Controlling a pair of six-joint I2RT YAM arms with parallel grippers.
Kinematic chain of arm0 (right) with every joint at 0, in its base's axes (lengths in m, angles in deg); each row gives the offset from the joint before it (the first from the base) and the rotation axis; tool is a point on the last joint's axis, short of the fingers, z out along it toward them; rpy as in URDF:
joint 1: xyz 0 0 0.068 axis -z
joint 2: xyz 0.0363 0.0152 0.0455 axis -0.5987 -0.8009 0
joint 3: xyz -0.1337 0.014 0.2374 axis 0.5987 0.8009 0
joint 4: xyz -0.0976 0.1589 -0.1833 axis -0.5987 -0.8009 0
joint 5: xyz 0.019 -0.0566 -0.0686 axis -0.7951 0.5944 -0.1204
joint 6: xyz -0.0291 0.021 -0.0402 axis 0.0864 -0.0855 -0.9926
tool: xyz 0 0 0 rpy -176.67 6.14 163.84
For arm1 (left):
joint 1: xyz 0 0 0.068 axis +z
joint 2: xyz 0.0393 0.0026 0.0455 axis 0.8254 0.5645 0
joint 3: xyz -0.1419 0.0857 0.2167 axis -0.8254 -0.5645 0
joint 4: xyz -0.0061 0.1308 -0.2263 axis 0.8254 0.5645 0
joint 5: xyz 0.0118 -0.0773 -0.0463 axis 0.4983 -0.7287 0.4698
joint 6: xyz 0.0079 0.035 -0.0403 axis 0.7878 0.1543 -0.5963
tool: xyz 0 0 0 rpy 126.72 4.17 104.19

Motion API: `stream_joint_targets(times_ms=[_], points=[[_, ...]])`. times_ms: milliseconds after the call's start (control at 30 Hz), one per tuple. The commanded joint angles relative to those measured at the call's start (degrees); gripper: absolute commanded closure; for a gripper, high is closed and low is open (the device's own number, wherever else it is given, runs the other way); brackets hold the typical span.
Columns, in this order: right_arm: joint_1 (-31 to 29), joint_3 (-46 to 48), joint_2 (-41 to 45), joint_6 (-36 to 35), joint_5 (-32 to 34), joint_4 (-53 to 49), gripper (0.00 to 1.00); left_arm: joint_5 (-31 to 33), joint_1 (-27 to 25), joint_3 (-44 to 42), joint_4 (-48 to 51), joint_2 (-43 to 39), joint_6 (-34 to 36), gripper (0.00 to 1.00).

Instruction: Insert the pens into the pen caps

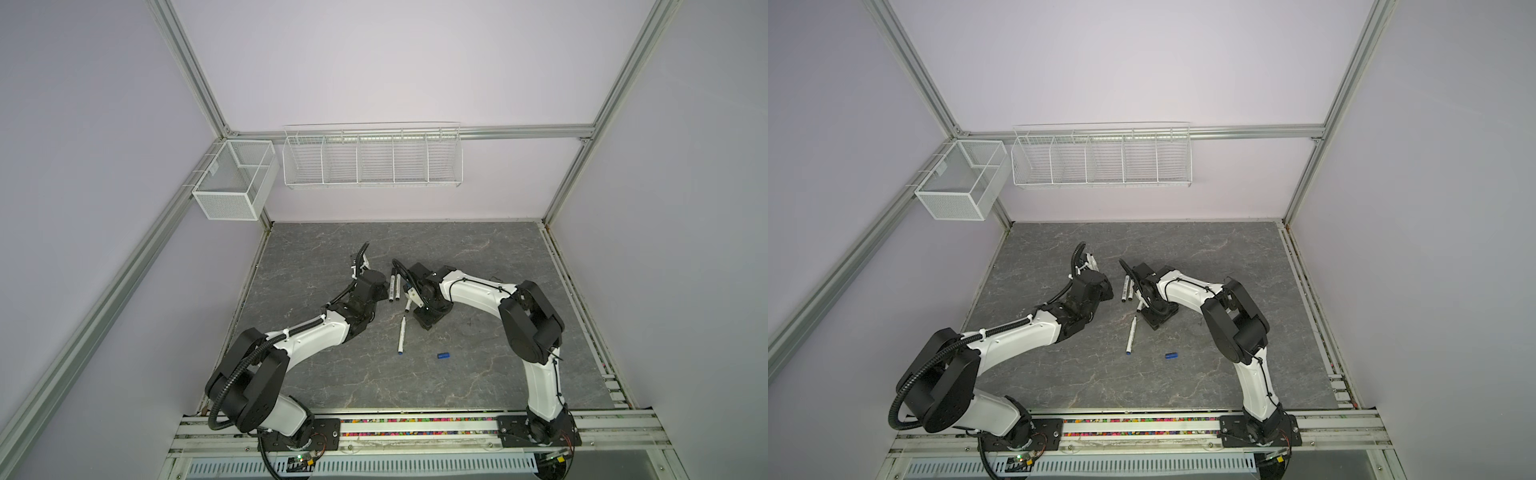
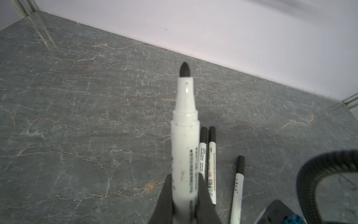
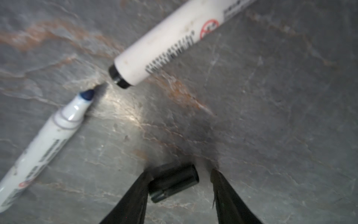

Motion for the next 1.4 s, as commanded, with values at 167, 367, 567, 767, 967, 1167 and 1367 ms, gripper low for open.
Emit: stream_joint_targets(times_ms=[167, 367, 567, 767, 967, 1167, 1367], points=[[0.4, 13.9, 19.7, -4.4, -5.1, 2.9, 0.36, -0.3, -0.1, -0.5, -1.2, 0.4, -0.5, 1.0], [-1.6, 21.8, 23.9, -5.7, -8.6, -4.2, 0.32, -1.1, -0.1, -0.2, -1.5, 1.2, 0.2, 1.0], [-6.8, 17.4, 13.0, -6.6, -3.8, -12.3, 0.33, -0.9, 0.1, -0.6, 0.1, 0.1, 2.0, 1.0], [-7.3, 15.7, 10.8, -6.9, -2.1, -9.6, 0.34, 0.5, 0.4, -2.4, 1.1, -3.1, 2.5, 1.0], [-7.5, 14.0, 8.0, -6.3, 2.3, -8.6, 0.45, 1.9, 0.5, -3.4, 1.4, -4.5, 2.4, 1.0], [-7.5, 14.9, 6.4, -5.7, 4.1, -7.7, 0.62, 2.0, 0.6, -2.9, 1.0, -4.1, 2.2, 1.0], [-7.3, 13.8, 6.7, -5.1, 3.3, -3.6, 0.82, 1.6, 0.6, -2.2, 1.4, -3.4, 2.0, 1.0]])
